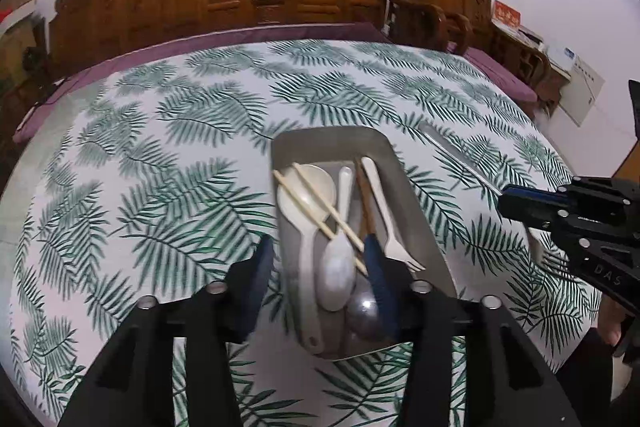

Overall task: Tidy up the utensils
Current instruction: 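Lower the metal fork into the grey tray and open the right gripper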

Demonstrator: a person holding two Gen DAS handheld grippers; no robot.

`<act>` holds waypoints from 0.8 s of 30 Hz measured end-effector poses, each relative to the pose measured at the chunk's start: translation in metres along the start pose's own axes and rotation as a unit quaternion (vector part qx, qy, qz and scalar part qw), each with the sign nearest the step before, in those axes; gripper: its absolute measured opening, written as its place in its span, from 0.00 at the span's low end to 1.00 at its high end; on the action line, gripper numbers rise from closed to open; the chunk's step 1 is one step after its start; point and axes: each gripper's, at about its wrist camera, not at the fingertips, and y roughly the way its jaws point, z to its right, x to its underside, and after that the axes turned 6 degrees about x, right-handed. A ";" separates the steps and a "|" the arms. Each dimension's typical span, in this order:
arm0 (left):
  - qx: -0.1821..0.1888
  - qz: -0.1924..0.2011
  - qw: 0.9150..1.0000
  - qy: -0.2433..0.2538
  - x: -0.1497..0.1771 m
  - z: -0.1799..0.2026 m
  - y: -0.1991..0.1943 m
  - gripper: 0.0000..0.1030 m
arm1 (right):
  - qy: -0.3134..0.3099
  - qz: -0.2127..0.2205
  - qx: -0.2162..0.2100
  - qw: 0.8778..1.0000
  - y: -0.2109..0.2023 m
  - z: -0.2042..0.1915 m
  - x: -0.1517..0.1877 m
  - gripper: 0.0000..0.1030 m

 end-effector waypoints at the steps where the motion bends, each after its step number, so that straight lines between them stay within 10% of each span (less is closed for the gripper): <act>1: -0.001 0.002 1.000 -0.003 0.001 -0.003 -0.002 0.46 | 0.006 0.001 -0.007 1.000 0.003 -0.005 -0.004 0.08; 24: -0.020 0.002 0.999 -0.030 0.019 -0.058 -0.024 0.48 | 0.075 -0.065 0.031 0.995 0.109 -0.049 -0.033 0.08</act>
